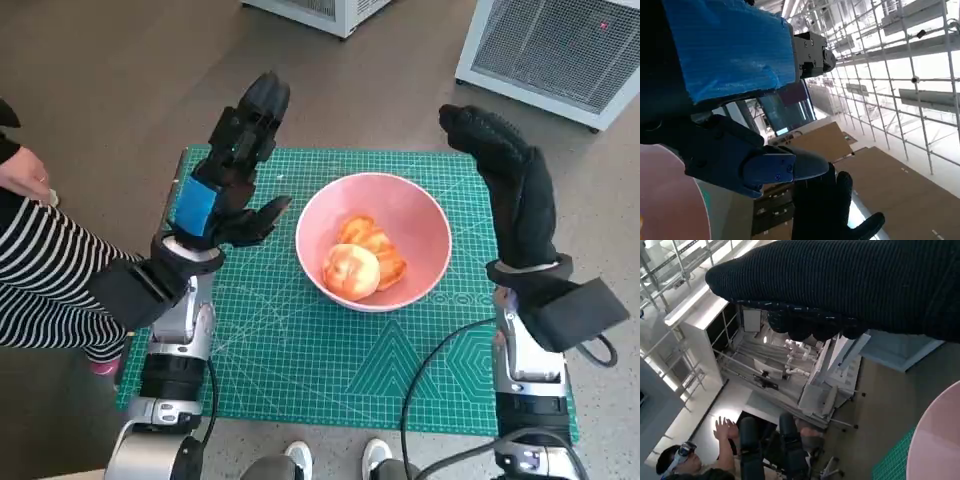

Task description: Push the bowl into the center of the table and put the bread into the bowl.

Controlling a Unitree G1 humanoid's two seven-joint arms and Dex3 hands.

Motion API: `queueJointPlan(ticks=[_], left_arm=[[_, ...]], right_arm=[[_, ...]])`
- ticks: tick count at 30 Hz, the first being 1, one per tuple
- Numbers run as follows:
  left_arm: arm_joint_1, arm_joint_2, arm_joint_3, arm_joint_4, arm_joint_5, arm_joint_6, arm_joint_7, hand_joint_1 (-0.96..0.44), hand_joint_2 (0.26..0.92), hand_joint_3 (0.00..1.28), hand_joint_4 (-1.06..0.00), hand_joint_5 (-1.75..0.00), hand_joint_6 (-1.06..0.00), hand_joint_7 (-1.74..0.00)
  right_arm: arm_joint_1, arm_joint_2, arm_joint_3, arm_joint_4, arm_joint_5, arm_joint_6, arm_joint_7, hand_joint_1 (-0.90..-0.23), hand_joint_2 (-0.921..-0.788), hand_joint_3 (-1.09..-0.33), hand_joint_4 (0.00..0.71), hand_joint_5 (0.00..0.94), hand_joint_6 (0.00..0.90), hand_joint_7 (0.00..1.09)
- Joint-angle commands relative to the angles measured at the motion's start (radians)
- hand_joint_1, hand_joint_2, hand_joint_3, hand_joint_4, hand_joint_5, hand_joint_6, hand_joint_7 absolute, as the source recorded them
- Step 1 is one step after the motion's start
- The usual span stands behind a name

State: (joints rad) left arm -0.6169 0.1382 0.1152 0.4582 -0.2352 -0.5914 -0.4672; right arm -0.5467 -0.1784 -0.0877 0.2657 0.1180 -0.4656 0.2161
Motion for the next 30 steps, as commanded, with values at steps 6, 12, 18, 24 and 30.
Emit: queueJointPlan(ticks=[6,12,18,24,30], left_arm=[[0.016,0.000,-0.008,-0.064,-0.012,0.055,0.003,-0.66,0.921,0.40,-0.02,0.00,0.00,-0.27],[0.018,-0.001,-0.013,-0.080,-0.012,0.066,-0.001,-0.66,0.921,0.40,-0.02,0.00,0.00,-0.27],[0.013,-0.001,-0.016,-0.082,-0.024,0.075,-0.012,-0.65,0.921,0.40,-0.02,0.00,0.00,-0.27],[0.015,-0.002,-0.017,-0.092,-0.031,0.083,-0.018,-0.64,0.921,0.39,-0.02,0.00,0.00,-0.26],[0.014,-0.004,-0.015,-0.086,-0.038,0.081,-0.026,-0.63,0.921,0.37,-0.01,0.00,0.00,-0.25]], right_arm=[[0.019,-0.002,-0.004,-0.033,0.028,0.037,0.025,-0.709,-0.921,-0.729,0.149,0.000,-0.001,0.54],[0.019,-0.002,-0.008,-0.043,0.040,0.048,0.029,-0.719,-0.921,-0.708,0.148,0.000,0.005,0.55],[0.023,-0.001,-0.008,-0.053,0.043,0.052,0.028,-0.718,-0.921,-0.701,0.142,0.000,0.005,0.55],[0.026,-0.002,-0.011,-0.056,0.044,0.053,0.028,-0.719,-0.921,-0.700,0.140,0.001,0.000,0.55],[0.025,0.001,-0.012,-0.054,0.046,0.056,0.028,-0.719,-0.921,-0.698,0.138,0.000,-0.001,0.54]])
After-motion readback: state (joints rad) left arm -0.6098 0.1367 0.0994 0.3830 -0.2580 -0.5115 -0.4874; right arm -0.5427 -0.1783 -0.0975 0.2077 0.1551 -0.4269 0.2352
